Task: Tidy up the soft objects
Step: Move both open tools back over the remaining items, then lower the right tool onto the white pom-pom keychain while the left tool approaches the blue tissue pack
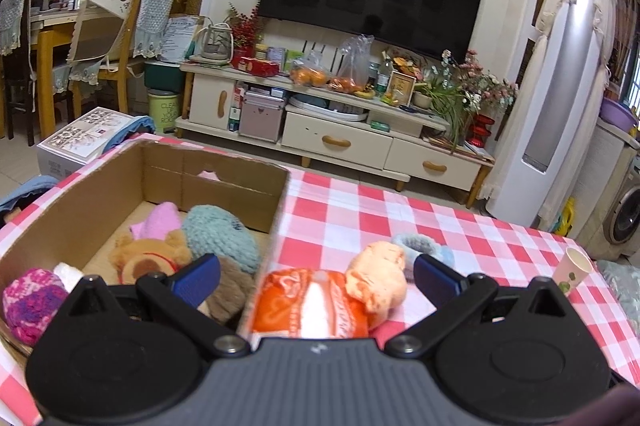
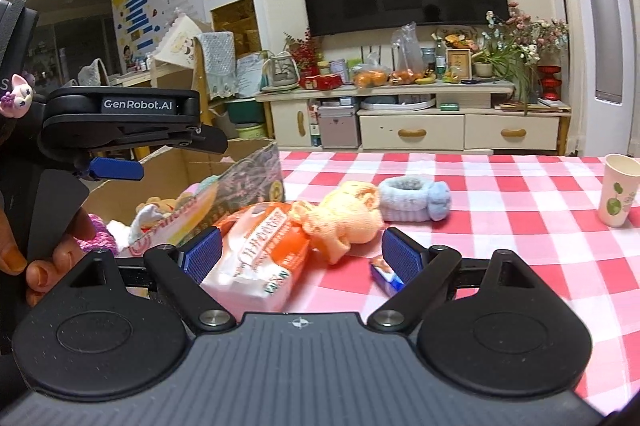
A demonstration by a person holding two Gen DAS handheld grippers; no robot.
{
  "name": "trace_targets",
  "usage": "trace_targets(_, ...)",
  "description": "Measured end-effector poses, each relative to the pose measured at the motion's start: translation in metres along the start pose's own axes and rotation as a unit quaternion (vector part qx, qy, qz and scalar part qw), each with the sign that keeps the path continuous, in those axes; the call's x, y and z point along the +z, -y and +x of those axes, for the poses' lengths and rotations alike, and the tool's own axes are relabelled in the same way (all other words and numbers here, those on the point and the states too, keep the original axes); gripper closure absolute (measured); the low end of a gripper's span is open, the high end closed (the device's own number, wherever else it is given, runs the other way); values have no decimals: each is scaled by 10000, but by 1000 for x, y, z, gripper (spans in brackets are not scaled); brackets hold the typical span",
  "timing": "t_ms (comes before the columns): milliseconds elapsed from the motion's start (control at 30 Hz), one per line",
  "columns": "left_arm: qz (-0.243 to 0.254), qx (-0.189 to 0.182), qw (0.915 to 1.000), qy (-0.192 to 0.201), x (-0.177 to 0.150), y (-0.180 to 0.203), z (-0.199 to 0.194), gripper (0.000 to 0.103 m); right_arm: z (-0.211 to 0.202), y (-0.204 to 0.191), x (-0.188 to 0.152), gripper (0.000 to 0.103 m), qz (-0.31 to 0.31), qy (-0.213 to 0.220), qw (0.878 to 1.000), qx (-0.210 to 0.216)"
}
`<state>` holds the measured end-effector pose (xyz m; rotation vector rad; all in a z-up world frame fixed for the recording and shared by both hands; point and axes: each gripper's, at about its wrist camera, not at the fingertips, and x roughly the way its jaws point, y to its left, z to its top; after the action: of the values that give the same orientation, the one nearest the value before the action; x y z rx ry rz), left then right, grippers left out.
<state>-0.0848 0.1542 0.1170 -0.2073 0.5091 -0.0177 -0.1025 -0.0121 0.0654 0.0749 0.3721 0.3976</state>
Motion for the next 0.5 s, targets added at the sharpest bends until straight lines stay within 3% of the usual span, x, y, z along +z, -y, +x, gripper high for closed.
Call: trace_targets(500,383,-263,9985,-293,-24,51,10,1,-14,26,-9,0,280,66,9983,-506)
